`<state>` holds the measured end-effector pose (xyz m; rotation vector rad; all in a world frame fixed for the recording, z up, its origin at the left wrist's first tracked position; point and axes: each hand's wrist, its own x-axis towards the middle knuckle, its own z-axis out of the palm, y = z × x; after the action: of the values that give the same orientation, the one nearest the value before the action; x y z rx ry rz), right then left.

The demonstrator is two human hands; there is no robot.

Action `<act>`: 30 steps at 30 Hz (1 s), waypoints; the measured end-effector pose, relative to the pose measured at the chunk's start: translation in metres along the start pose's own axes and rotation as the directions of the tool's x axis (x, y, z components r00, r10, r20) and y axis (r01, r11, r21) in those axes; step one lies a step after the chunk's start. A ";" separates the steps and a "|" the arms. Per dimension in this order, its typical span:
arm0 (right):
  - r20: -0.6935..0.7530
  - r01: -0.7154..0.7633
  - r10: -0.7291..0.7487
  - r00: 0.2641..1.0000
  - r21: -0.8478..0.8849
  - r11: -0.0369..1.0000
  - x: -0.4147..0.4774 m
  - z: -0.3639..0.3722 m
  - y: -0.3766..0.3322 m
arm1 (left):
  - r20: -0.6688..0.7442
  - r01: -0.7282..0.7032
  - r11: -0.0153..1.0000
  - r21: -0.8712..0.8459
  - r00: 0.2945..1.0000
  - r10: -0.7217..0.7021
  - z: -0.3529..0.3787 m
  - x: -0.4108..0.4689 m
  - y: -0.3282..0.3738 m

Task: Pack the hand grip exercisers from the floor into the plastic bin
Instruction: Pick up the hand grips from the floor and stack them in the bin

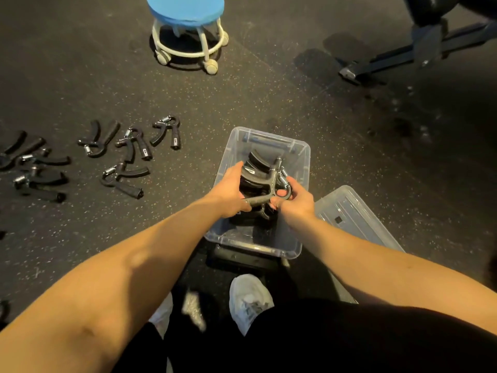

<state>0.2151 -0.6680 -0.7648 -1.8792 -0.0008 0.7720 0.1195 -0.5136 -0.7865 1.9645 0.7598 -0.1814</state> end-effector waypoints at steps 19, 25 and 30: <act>-0.077 -0.008 -0.009 0.997 -0.219 0.976 0.002 0.025 0.045 | -0.129 0.040 0.998 -0.056 0.991 -0.047 0.046 -0.003 -0.028; -0.070 -0.096 0.084 0.994 -0.205 0.974 0.016 0.038 0.058 | -0.021 0.158 0.987 0.008 0.987 -0.158 0.050 0.005 -0.033; -0.063 -0.125 0.111 0.992 -0.296 0.947 0.029 0.039 0.064 | -0.073 0.198 0.973 0.116 0.979 -0.190 0.055 0.011 -0.036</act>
<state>0.1969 -0.6541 -0.8415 -2.2017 0.0249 0.8480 0.1174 -0.5436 -0.8462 2.0177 1.0027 -0.2920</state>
